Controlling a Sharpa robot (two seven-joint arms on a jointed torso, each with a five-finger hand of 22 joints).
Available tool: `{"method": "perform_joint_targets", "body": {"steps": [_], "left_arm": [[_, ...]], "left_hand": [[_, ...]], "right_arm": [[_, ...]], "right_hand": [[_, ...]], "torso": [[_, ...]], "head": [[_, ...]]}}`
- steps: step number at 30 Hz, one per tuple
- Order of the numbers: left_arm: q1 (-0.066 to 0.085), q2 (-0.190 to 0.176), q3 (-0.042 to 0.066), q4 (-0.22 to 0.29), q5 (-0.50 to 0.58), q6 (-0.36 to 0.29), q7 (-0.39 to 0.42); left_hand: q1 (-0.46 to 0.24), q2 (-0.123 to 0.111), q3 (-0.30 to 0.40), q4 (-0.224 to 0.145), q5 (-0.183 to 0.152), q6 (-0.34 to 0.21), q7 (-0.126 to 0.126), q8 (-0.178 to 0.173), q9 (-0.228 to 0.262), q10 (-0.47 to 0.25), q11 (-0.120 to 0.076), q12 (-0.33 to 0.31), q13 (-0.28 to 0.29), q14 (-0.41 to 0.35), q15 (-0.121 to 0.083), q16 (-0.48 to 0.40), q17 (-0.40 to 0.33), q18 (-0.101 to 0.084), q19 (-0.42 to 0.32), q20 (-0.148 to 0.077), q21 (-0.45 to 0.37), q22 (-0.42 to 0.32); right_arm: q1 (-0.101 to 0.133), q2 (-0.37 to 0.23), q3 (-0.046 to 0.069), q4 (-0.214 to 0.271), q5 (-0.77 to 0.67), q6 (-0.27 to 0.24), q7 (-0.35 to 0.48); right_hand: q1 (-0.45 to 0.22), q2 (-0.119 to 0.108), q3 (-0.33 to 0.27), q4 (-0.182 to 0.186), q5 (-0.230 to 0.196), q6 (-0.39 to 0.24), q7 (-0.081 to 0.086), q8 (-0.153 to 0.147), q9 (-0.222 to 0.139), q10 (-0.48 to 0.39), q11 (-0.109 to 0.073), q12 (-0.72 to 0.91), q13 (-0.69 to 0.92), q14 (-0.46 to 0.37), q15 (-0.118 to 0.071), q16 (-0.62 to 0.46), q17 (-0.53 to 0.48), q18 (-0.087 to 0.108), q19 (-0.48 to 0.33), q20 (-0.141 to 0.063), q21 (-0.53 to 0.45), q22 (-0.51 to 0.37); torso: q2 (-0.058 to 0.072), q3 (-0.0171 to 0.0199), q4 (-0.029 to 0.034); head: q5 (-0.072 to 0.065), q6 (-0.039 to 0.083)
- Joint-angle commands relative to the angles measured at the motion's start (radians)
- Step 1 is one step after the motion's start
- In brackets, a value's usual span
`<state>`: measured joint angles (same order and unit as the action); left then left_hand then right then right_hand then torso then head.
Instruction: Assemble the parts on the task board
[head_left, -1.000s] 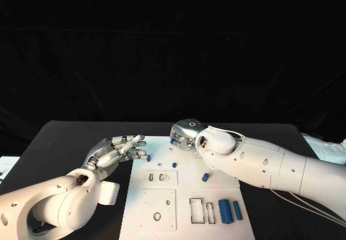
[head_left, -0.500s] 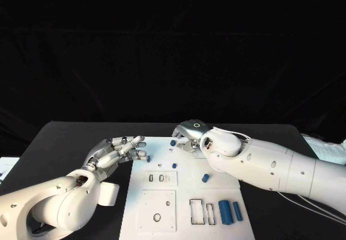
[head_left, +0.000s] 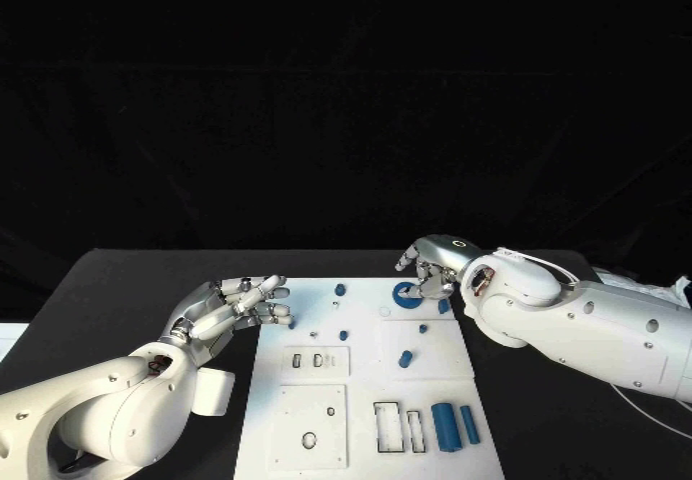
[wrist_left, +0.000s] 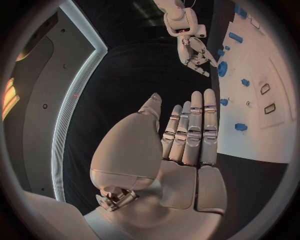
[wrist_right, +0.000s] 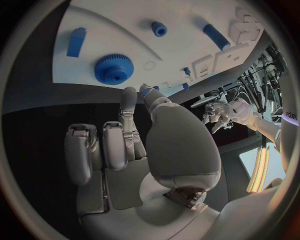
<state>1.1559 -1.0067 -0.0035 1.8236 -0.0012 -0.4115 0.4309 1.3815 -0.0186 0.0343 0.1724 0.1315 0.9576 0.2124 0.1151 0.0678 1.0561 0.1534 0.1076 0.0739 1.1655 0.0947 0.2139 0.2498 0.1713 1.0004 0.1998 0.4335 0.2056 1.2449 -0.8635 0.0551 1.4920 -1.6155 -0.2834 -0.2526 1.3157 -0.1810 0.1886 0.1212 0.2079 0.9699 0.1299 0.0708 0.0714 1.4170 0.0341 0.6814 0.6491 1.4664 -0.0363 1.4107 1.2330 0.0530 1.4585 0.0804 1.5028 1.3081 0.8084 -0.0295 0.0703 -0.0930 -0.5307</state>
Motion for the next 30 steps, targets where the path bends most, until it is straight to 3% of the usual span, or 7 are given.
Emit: {"method": "perform_joint_targets", "body": {"steps": [1, 2, 8, 11, 30], "left_arm": [[0.002, 0.002, 0.001, 0.000, 0.004, 0.027, 0.001], [0.002, 0.003, 0.001, 0.000, 0.004, 0.028, 0.001], [0.002, 0.004, 0.001, -0.003, 0.004, 0.030, 0.000], [0.002, 0.005, 0.001, -0.004, 0.004, 0.031, 0.000], [0.002, 0.005, 0.001, -0.007, 0.005, 0.033, -0.004]], "left_hand": [[0.004, 0.009, -0.003, -0.004, -0.003, -0.003, 0.006, -0.004, -0.001, -0.002, 0.006, -0.007, -0.001, 0.000, 0.005, -0.005, 0.001, 0.008, -0.002, 0.002, 0.001, 0.000], [0.004, 0.009, -0.003, -0.004, -0.003, -0.003, 0.006, -0.004, -0.001, -0.002, 0.006, -0.007, -0.001, 0.000, 0.005, -0.005, 0.001, 0.008, -0.002, 0.002, 0.001, 0.000], [0.004, 0.009, -0.003, -0.004, -0.003, -0.003, 0.006, -0.004, -0.001, -0.002, 0.006, -0.007, -0.001, 0.000, 0.005, -0.005, 0.001, 0.008, -0.002, 0.002, 0.001, 0.000], [0.004, 0.009, -0.003, -0.004, -0.003, -0.003, 0.006, -0.004, -0.001, -0.002, 0.006, -0.007, -0.001, 0.000, 0.005, -0.005, 0.001, 0.008, -0.002, 0.002, 0.001, 0.000], [0.005, 0.011, -0.003, -0.005, -0.003, -0.002, 0.005, -0.004, -0.001, -0.002, 0.006, -0.008, -0.001, 0.000, 0.005, -0.006, 0.003, 0.008, -0.003, 0.002, 0.000, 0.000]], "right_arm": [[0.000, -0.010, 0.001, -0.001, 0.063, 0.064, -0.063], [0.000, -0.012, 0.001, -0.004, 0.062, 0.068, -0.066], [-0.003, -0.009, 0.001, -0.022, 0.050, 0.077, -0.074], [-0.005, -0.002, 0.001, -0.030, 0.048, 0.079, -0.073], [-0.015, 0.032, 0.001, -0.066, 0.042, 0.112, -0.069]], "right_hand": [[0.036, 0.024, -0.071, 0.049, 0.005, -0.009, 0.006, 0.005, 0.002, -0.029, 0.010, 0.240, 0.279, 0.058, 0.006, 0.034, 0.058, -0.021, 0.013, 0.003, 0.010, 0.121], [0.052, 0.032, -0.083, 0.066, 0.008, -0.010, 0.004, 0.007, 0.003, -0.038, 0.011, 0.276, 0.329, 0.059, 0.010, 0.039, 0.066, -0.021, 0.015, 0.005, 0.011, 0.124], [0.075, 0.031, -0.108, 0.101, 0.006, -0.014, 0.011, 0.009, 0.003, -0.034, 0.015, 0.352, 0.428, 0.061, 0.014, 0.051, 0.090, -0.023, 0.021, 0.009, 0.016, 0.135], [0.079, 0.034, -0.108, 0.104, 0.008, -0.012, 0.010, 0.011, 0.003, -0.032, 0.015, 0.362, 0.441, 0.062, 0.014, 0.052, 0.093, -0.024, 0.022, 0.009, 0.017, 0.137], [0.095, 0.048, -0.111, 0.114, 0.018, 0.008, 0.007, 0.025, 0.007, 0.000, 0.013, 0.462, 0.547, 0.067, 0.013, 0.069, 0.127, -0.028, 0.034, 0.009, 0.025, 0.156]], "torso": [[0.001, 0.0013, -0.0010], [0.001, 0.0007, 0.0000], [0.001, 0.0007, 0.0008], [0.001, -0.0010, 0.0005], [0.001, -0.0018, 0.0018]], "head": [[-0.004, 0.000], [-0.004, 0.000], [-0.004, -0.001], [-0.004, -0.003], [-0.004, -0.009]]}}
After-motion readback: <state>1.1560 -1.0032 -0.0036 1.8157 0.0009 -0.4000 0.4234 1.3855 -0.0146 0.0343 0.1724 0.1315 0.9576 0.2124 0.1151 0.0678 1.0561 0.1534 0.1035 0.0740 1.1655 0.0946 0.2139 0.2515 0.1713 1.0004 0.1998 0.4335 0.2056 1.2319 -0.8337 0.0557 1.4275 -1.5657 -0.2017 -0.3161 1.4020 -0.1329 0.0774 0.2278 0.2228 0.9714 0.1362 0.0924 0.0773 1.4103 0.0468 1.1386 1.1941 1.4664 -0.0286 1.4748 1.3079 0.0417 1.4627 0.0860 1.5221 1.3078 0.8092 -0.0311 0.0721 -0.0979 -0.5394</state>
